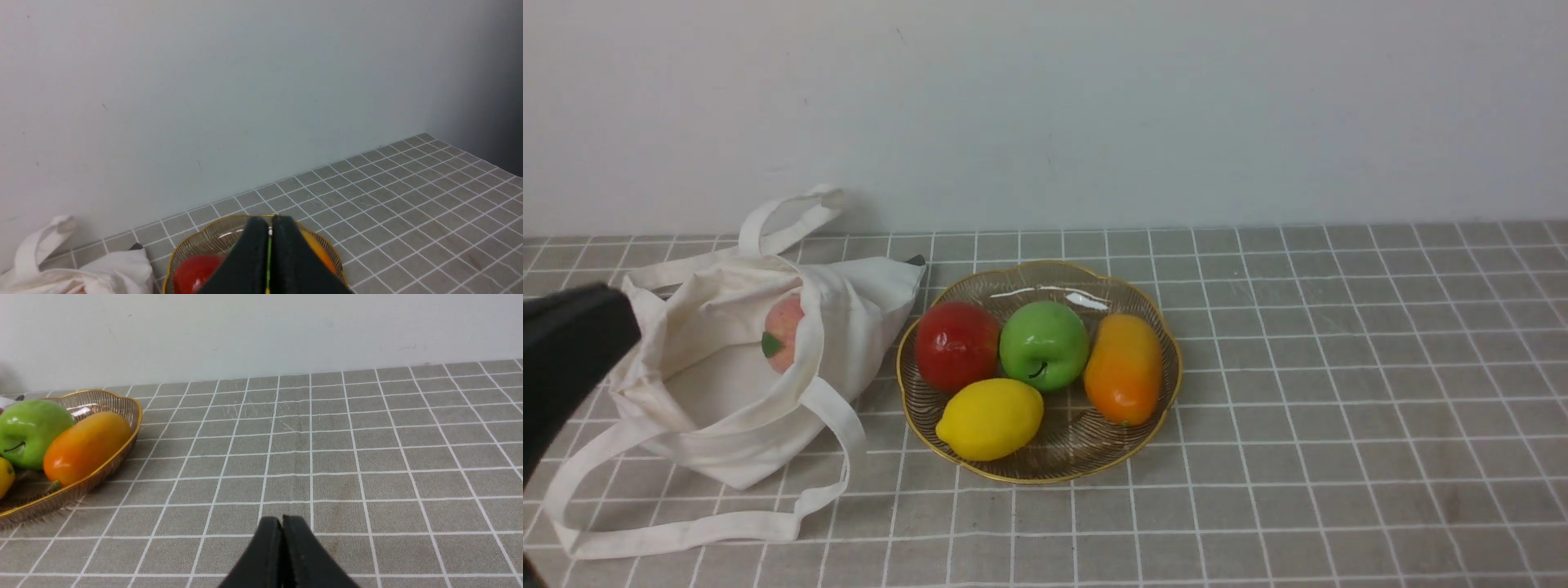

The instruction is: Take the fruit out of the bag on the grey coffee tablecloth and place them on the plate.

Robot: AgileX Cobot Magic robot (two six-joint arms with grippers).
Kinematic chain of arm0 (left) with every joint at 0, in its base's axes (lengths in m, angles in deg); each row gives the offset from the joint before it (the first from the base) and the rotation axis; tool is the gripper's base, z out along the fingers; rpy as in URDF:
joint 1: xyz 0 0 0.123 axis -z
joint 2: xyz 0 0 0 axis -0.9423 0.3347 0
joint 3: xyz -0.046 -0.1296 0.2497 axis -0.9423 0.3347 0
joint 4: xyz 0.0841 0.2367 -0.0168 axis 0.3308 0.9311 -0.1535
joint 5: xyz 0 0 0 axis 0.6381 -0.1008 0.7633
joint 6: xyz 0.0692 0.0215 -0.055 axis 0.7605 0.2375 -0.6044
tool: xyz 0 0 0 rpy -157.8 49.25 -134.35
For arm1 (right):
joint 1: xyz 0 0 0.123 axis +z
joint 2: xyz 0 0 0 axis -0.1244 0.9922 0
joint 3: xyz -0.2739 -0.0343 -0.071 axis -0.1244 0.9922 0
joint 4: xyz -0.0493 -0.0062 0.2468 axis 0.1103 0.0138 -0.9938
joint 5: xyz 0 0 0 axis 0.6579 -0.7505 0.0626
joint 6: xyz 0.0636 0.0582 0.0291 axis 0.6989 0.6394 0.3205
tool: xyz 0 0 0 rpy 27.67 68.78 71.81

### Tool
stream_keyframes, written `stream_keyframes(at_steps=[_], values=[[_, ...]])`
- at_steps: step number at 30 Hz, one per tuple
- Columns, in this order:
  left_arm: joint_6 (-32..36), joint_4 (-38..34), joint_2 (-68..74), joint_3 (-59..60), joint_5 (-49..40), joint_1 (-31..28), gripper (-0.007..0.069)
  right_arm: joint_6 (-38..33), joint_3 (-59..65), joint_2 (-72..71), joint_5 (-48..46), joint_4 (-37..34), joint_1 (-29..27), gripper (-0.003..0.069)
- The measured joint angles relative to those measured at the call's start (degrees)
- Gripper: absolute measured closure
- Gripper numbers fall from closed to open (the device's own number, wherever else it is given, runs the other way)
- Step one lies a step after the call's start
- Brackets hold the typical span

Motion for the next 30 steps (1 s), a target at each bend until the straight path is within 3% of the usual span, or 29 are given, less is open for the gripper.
stream_keyframes(at_steps=[13, 16, 19, 23, 27, 30], values=[[0.22, 0.24, -3.25, 3.41, -1.23, -0.05, 0.0632, 0.00, 0.00, 0.00, 0.00, 0.00, 0.00, 0.0673], [-0.04, 3.75, -3.37, 3.41, 0.41, -0.05, 0.0632, 0.00, 0.00, 0.00, 0.00, 0.00, 0.00, 0.0673], [-4.65, 11.02, -4.83, 3.41, 4.51, -0.23, 0.0632, 0.00, 0.00, 0.00, 0.00, 0.00, 0.00, 0.0673], [-18.25, 23.71, -8.87, 3.41, 9.38, -2.58, 0.0632, 0.00, 0.00, 0.00, 0.00, 0.00, 0.00, 0.0673], [-24.84, 29.39, -12.13, 4.34, 8.66, -6.83, 0.0632, 0.00, 0.00, 0.00, 0.00, 0.00, 0.00, 0.0673], [-25.21, 29.62, -13.72, 7.05, 6.78, -9.70, 0.0632, 0.00, 0.00, 0.00, 0.00, 0.00, 0.00, 0.0673]])
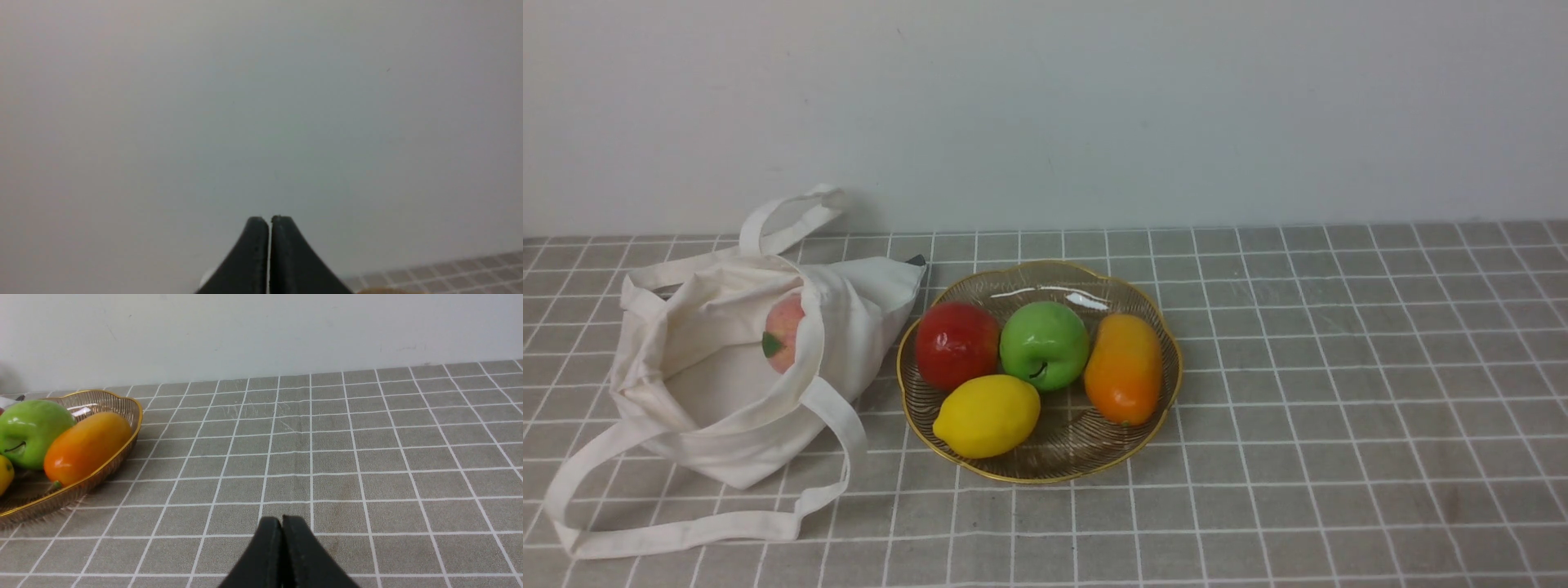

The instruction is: Take the fruit out of the bag on the grey coffee tablecloth and place them on the plate.

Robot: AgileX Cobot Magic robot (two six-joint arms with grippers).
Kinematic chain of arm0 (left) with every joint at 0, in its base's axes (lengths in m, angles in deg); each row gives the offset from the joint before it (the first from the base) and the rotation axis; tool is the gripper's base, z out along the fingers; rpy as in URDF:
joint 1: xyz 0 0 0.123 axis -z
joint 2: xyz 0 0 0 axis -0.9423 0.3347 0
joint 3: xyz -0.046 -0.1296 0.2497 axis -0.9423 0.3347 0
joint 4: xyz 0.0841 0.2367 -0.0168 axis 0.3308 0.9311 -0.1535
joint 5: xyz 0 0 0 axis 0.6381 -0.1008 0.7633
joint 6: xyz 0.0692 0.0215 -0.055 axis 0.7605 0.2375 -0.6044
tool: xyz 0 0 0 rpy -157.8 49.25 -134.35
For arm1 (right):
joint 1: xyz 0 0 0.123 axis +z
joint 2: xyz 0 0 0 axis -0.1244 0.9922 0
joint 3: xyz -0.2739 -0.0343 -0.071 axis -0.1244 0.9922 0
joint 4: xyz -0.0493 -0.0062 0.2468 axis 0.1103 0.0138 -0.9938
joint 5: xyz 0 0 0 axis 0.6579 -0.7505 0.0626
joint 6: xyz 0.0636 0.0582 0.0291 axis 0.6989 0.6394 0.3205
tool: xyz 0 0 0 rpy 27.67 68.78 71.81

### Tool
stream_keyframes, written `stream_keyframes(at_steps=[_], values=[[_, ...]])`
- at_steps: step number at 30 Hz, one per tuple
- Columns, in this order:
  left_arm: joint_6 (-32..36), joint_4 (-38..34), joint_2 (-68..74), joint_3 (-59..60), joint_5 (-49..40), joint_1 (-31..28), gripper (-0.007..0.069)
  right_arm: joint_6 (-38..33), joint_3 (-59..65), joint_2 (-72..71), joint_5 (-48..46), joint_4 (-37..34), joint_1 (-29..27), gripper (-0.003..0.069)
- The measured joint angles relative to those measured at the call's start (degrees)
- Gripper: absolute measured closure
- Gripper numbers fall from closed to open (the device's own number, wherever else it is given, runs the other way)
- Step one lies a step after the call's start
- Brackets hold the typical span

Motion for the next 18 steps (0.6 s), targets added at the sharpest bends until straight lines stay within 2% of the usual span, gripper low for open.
stream_keyframes(at_steps=[2, 12, 18], values=[[-0.19, 0.00, -1.68, 4.77, -1.23, -2.45, 0.0632, 0.00, 0.00, 0.00, 0.00, 0.00, 0.00, 0.0673], [0.89, 0.55, -8.16, 28.03, -2.16, -5.58, 0.0632, 0.00, 0.00, 0.00, 0.00, 0.00, 0.00, 0.0673], [0.38, 0.55, -10.20, 29.39, -4.89, -6.30, 0.0632, 0.00, 0.00, 0.00, -0.07, 0.00, 0.00, 0.0673]])
